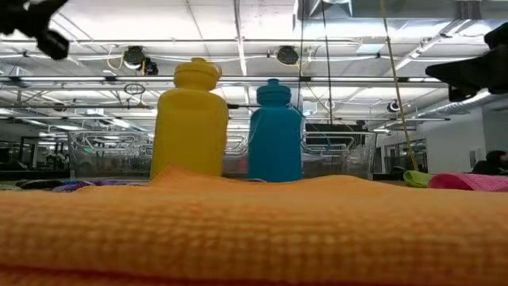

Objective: Pick & Place Sports Items
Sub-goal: Put the green tumbler into the left transparent container

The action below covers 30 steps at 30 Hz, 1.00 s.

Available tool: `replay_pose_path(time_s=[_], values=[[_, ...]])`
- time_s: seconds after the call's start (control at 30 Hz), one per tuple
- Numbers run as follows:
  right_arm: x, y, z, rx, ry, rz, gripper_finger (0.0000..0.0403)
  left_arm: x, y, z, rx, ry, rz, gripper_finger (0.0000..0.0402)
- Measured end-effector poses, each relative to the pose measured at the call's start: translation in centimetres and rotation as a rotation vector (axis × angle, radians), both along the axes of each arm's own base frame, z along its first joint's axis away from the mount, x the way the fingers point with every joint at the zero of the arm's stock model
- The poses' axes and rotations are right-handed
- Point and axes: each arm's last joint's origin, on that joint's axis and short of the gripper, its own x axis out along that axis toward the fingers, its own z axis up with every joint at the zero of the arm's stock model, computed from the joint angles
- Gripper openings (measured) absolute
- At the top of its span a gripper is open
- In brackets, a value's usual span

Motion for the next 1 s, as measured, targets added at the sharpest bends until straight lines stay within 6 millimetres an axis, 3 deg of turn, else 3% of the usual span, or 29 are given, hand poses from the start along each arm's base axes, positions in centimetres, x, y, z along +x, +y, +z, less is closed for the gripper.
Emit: replay_pose_path(time_s=[0.1, 0.23, 0.4, 0.5, 0.6, 0.77, 0.87, 1.0], values=[[0.0, 0.0, 0.0, 0.0, 0.0, 0.0, 0.0, 0.4, -0.1, 3.5, 0.04, 0.184, -0.001, 0.0109], [0.0, 0.0, 0.0, 0.0, 0.0, 0.0, 0.0, 2.5, -0.5, 8.0, 0.077, 0.432, -0.044, 0.0189], [0.0, 0.0, 0.0, 0.0, 0.0, 0.0, 0.0, 5.9, -1.7, 12.2, 0.098, 0.777, -0.193, 0.0294], [0.0, 0.0, 0.0, 0.0, 0.0, 0.0, 0.0, 7.8, -2.5, 13.9, 0.071, 1.003, -0.209, 0.0336], [0.0, 0.0, 0.0, 0.0, 0.0, 0.0, 0.0, 9.7, -3.2, 14.8, 0.02, 1.196, -0.2, 0.0362], [0.0, 0.0, 0.0, 0.0, 0.0, 0.0, 0.0, 11.3, -4.7, 14.5, -0.134, 1.555, -0.187, 0.0386], [0.0, 0.0, 0.0, 0.0, 0.0, 0.0, 0.0, 11.5, -5.4, 13.4, -0.317, 1.776, -0.051, 0.039], [0.0, 0.0, 0.0, 0.0, 0.0, 0.0, 0.0, 11.6, -6.6, 12.3, -0.622, 1.902, 0.079, 0.039]])
